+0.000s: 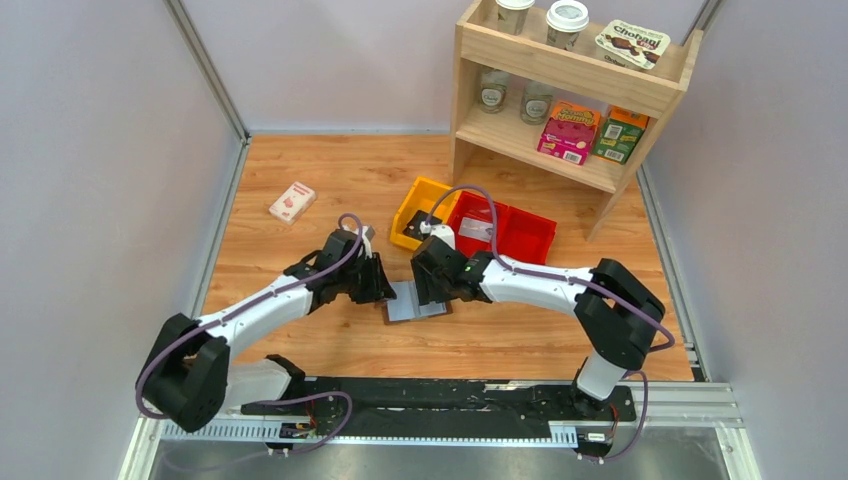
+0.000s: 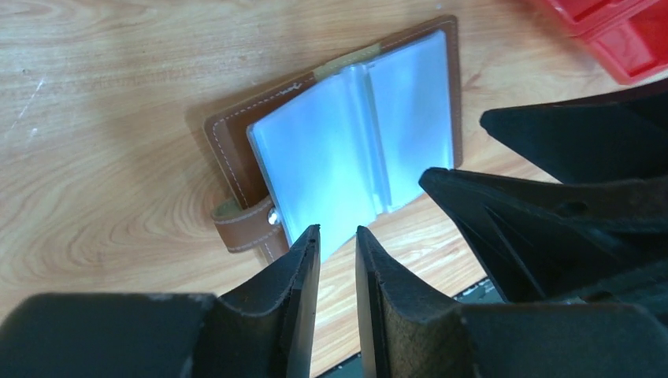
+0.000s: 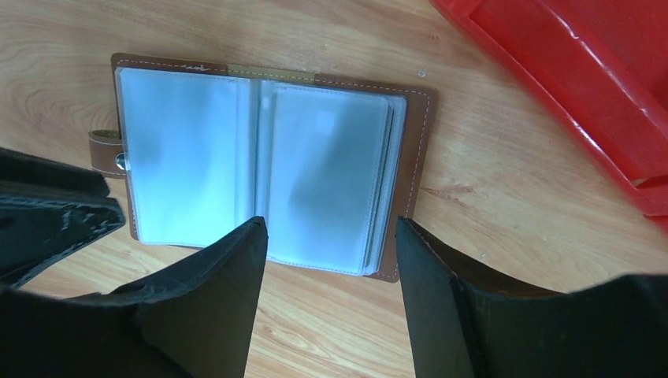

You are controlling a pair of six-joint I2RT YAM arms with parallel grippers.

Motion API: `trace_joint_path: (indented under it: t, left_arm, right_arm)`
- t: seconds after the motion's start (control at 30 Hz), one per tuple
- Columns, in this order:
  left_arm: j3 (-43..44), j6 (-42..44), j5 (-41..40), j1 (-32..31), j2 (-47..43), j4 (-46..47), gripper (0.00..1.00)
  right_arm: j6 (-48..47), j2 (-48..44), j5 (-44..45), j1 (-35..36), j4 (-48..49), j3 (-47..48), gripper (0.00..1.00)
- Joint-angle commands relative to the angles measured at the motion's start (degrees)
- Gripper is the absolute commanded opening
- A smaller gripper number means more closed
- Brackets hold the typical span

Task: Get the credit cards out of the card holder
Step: Remove the credit card from the card holder.

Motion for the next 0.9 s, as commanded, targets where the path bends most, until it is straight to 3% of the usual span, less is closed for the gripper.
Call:
trace_joint_path:
  t: [0.0, 0.37, 0.87]
  left_arm:
    - [-0.48, 2.77, 0.68, -0.13, 4.60, 4.65, 0.31]
    - [-3.03, 1.19, -1.17, -0.13, 12.69, 4.04, 0.23]
    - [-4.09, 1.28, -0.73, -0.13, 11.47, 3.68, 0.22]
  right_arm:
    - [1.36, 1.53, 0.02, -0.04, 2.25, 0.81, 0.64]
    - [1.54, 3.29, -2.63, 0.05, 3.66, 1.34, 0.62]
    - [0.83, 3.03, -6.93, 0.22, 6.03, 2.05, 0.50]
